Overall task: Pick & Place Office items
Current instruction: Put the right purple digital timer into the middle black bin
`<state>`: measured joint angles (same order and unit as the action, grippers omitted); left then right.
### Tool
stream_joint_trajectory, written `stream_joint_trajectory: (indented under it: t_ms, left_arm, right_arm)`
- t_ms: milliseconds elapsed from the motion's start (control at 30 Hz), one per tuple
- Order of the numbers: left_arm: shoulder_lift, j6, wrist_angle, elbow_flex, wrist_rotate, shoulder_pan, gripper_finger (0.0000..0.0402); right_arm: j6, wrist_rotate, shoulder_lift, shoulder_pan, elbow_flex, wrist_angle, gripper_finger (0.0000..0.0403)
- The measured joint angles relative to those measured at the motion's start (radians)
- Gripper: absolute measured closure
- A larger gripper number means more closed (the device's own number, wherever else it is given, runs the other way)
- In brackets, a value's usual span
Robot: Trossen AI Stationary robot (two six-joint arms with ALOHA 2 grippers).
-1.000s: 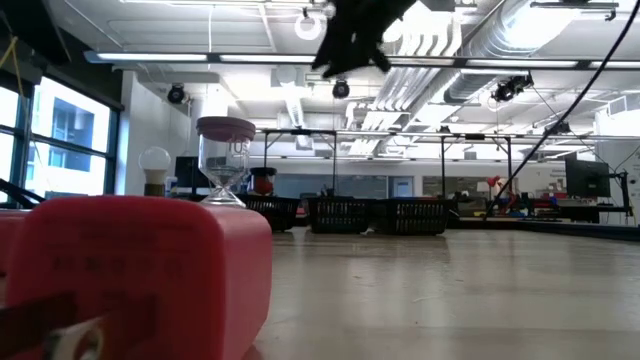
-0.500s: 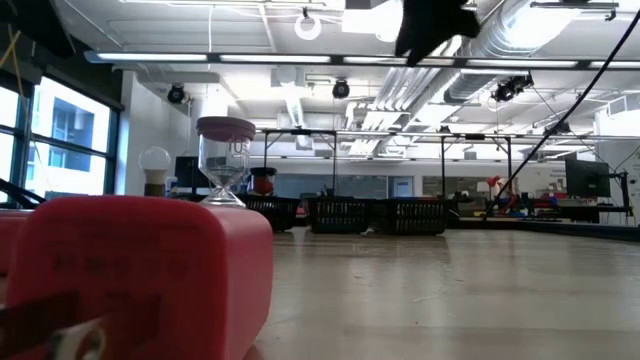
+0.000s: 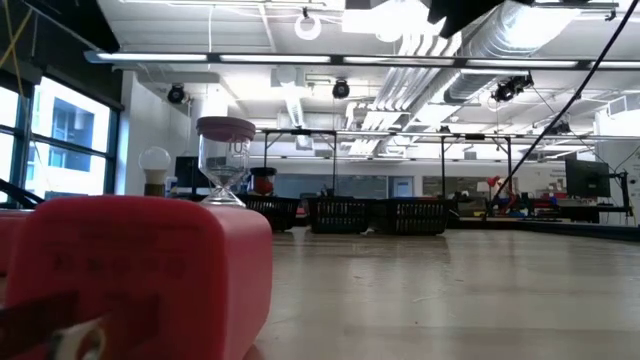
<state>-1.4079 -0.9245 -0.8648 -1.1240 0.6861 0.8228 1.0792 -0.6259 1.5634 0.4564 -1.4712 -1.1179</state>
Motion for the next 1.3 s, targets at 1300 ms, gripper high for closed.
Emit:
stream_joint_trajectory:
  t_ms: [1300]
  left_arm:
    - [-0.321, -0.728, -0.026, 0.000, -0.174, 0.164, 0.0080]
  right_arm:
    - [0.010, -0.319, 0.084, 0.190, 0.000, -0.022, 0.0272]
